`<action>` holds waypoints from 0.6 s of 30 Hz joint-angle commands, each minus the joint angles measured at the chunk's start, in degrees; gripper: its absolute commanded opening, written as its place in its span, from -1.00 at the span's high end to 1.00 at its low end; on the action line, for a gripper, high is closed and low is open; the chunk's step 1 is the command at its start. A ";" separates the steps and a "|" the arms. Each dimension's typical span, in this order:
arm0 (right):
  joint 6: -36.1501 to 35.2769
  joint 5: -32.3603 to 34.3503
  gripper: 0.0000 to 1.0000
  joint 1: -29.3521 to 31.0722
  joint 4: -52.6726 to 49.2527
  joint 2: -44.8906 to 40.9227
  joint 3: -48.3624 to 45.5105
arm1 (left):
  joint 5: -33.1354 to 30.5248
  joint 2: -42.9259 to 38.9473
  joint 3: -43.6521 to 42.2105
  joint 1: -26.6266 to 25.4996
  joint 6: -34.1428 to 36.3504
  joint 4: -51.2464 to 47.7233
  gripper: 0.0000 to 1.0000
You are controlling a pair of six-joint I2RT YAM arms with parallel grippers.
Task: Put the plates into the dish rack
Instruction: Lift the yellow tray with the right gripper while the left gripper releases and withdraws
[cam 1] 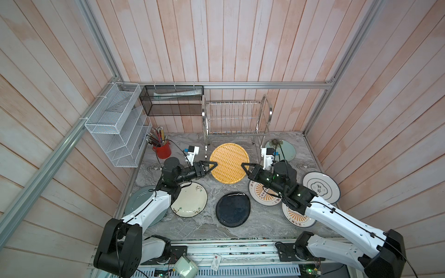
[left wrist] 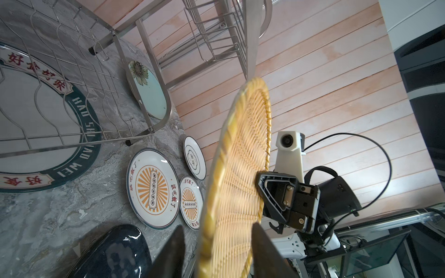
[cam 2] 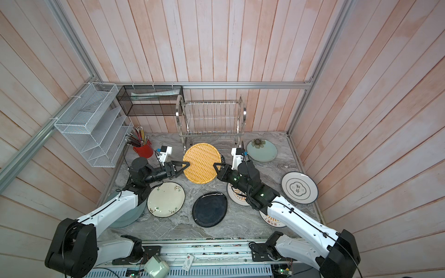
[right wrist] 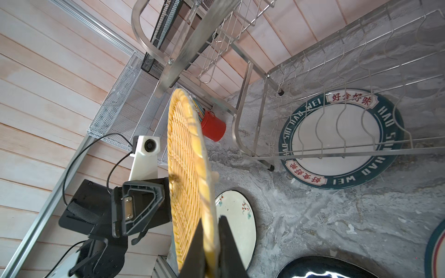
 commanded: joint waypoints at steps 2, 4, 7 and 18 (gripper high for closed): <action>-3.73 8.24 1.00 0.95 -1.09 -1.67 7.10 | -5.75 -6.50 2.75 0.36 6.65 -9.59 -0.90; -5.50 9.36 1.00 1.19 -1.61 -1.80 9.14 | -7.81 -10.37 3.63 1.09 9.99 -13.96 -1.00; -8.86 11.84 1.00 1.65 -2.35 -2.04 12.48 | -12.65 -16.71 5.40 1.95 16.56 -23.16 -1.00; -27.26 31.49 1.00 1.35 -14.24 7.88 37.72 | -31.31 -34.57 6.19 2.98 27.55 -39.27 -1.00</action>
